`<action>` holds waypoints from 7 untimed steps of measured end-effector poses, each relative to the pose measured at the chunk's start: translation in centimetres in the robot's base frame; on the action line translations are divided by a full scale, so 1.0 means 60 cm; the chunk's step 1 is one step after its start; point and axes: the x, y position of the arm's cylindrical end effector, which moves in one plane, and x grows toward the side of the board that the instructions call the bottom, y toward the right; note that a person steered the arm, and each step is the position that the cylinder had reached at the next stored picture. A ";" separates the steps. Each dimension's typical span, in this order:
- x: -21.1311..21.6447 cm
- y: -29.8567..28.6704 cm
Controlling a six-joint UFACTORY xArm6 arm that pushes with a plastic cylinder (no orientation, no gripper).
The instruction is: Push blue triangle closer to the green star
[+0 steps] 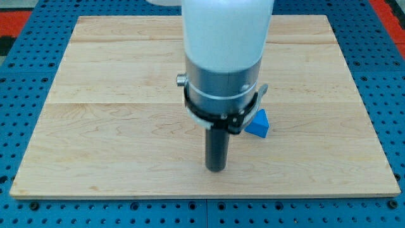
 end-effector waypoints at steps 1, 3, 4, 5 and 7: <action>0.032 0.019; -0.031 0.119; -0.067 0.160; -0.082 0.173; -0.172 0.168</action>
